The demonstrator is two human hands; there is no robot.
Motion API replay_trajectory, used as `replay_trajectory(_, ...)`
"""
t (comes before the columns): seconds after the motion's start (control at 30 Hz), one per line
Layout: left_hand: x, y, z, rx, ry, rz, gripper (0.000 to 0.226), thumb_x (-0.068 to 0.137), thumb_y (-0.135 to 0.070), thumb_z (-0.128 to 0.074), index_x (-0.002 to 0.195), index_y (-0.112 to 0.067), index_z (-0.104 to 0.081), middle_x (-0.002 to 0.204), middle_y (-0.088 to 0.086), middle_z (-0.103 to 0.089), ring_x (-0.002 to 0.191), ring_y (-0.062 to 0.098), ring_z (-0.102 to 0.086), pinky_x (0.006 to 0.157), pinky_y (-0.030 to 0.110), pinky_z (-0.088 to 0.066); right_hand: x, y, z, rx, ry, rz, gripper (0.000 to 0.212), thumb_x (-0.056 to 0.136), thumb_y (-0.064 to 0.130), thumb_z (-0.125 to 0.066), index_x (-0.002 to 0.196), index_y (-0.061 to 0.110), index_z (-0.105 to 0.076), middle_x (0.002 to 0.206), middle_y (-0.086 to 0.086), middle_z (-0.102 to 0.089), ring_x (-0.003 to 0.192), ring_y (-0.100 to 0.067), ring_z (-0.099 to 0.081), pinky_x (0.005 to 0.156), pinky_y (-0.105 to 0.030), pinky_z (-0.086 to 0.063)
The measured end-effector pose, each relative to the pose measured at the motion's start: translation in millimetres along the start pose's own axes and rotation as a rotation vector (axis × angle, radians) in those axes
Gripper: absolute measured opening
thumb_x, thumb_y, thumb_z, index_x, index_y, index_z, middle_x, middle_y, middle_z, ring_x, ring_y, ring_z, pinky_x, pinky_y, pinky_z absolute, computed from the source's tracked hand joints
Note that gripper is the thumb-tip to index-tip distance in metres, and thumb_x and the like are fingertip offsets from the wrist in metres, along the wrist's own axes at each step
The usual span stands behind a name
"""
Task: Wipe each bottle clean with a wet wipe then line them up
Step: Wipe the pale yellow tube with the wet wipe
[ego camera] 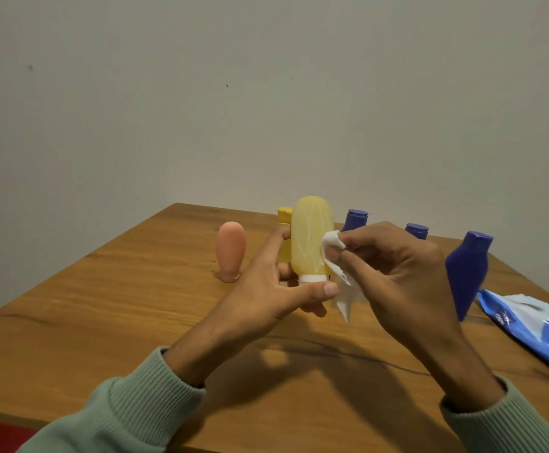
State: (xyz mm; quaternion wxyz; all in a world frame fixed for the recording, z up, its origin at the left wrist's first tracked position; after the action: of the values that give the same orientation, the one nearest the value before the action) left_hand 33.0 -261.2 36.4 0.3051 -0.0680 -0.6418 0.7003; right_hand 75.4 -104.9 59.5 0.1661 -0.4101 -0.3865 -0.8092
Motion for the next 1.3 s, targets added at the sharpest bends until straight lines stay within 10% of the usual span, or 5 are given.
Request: replay_trajectory(1.3,3.1,24.1,-21.1,0.321,-0.144,-0.065,0.053,0.08,-0.021,-0.076,0.127,-0.03,-0.053,0.099,-0.008,-0.066,0.089,0.012,-0.066,0.075,0.04,-0.059,-7.9,-1.4,-14.4,-0.353,0.066,0.152,0.021,0.081,0.017,-0.068,0.1,0.01,-0.069,0.093,-0.002,-0.062,0.081,-0.003,-0.052,0.064,-0.003,-0.039)
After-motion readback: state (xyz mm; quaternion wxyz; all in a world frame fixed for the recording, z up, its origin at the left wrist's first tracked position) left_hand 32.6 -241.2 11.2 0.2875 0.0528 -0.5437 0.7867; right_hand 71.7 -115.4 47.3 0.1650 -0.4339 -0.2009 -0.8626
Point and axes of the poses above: each hand's wrist, its own x-axis towards the middle knuckle, its own z-axis out of the back of the hand, y = z × x, the point moved 2 cm from there along x, towards the middle knuckle
